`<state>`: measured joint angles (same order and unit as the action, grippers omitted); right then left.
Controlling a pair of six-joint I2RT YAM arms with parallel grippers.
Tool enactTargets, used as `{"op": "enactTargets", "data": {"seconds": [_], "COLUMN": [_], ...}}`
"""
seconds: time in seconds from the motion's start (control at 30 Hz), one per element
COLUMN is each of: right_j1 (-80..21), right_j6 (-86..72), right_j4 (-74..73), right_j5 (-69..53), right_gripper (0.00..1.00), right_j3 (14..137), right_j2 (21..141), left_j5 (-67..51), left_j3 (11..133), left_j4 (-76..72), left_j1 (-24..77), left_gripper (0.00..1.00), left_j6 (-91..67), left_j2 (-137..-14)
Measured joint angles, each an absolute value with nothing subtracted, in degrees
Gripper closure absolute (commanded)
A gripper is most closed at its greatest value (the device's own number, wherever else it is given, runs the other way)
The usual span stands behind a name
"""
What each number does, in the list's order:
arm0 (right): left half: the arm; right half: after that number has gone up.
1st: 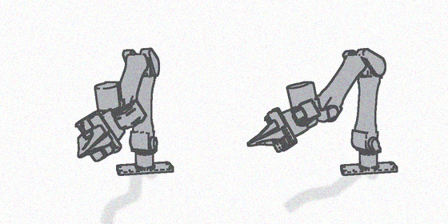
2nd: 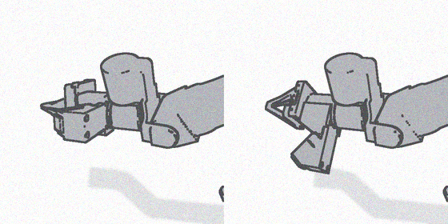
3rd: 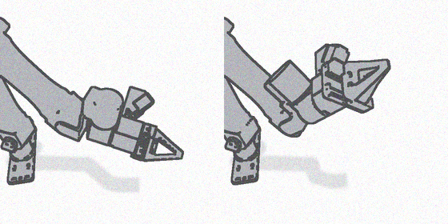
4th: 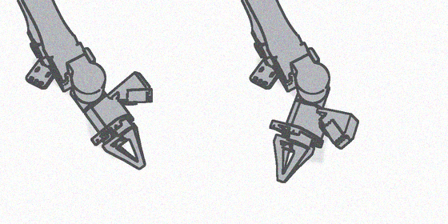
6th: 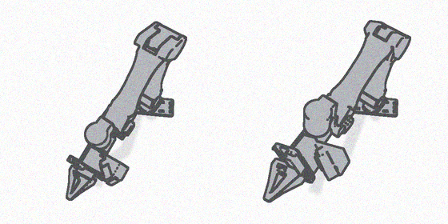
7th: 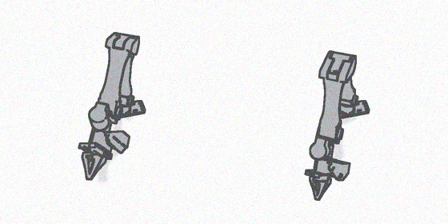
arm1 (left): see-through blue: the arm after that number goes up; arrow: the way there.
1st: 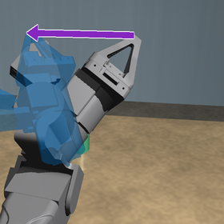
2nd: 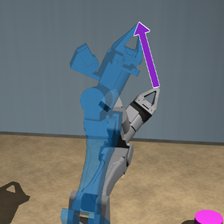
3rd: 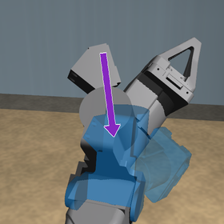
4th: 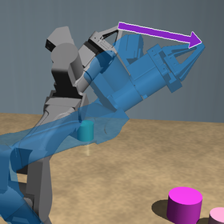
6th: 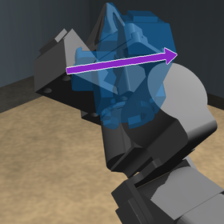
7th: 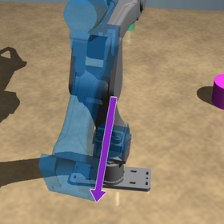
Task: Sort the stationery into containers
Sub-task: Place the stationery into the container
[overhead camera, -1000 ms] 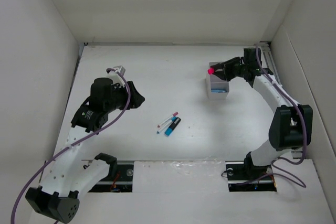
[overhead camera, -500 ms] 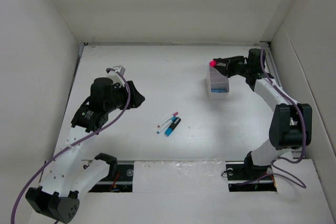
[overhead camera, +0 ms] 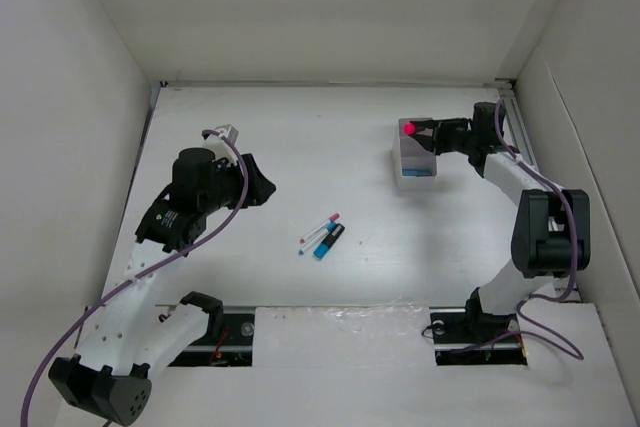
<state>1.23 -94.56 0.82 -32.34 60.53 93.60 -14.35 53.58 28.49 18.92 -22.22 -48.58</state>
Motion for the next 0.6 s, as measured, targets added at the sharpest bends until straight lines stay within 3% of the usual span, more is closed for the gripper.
{"op": "enactTargets", "data": {"seconds": [0.2,0.3,0.33,0.4,0.47,0.6], "right_j1": [1.7,1.9,1.9,1.9,1.9,2.2], "right_j6": [-94.7,-94.8,-94.8,-95.1,-94.9,-94.5], "right_j4": [0.9,0.9,0.9,0.9,0.9,0.8], "right_j5": [-31.8,-31.4,-31.1,-30.7,-30.4,-30.2], "right_gripper": [0.73,0.53,0.39,0.31,0.24,0.23], "right_j3": [60.5,60.5,60.5,60.6,60.6,61.5], "right_j2": [94.7,95.3,95.4,95.5,95.5,95.5], "left_j5": [-14.1,-13.8,-13.6,-13.5,-13.3,-13.0], "left_j3": [53.6,53.6,53.6,53.6,53.6,53.6], "left_j4": [28.5,28.5,28.5,28.5,28.5,28.5], "left_j1": [18.9,18.9,18.9,18.9,18.9,18.9], "left_gripper": [0.49,0.49,0.49,0.49,0.49,0.49], "left_j6": [-22.2,-22.2,-22.2,-22.2,-22.2,-22.2], "left_j2": [-48.6,-48.6,-48.6,-48.6,-48.6,-48.6]}}
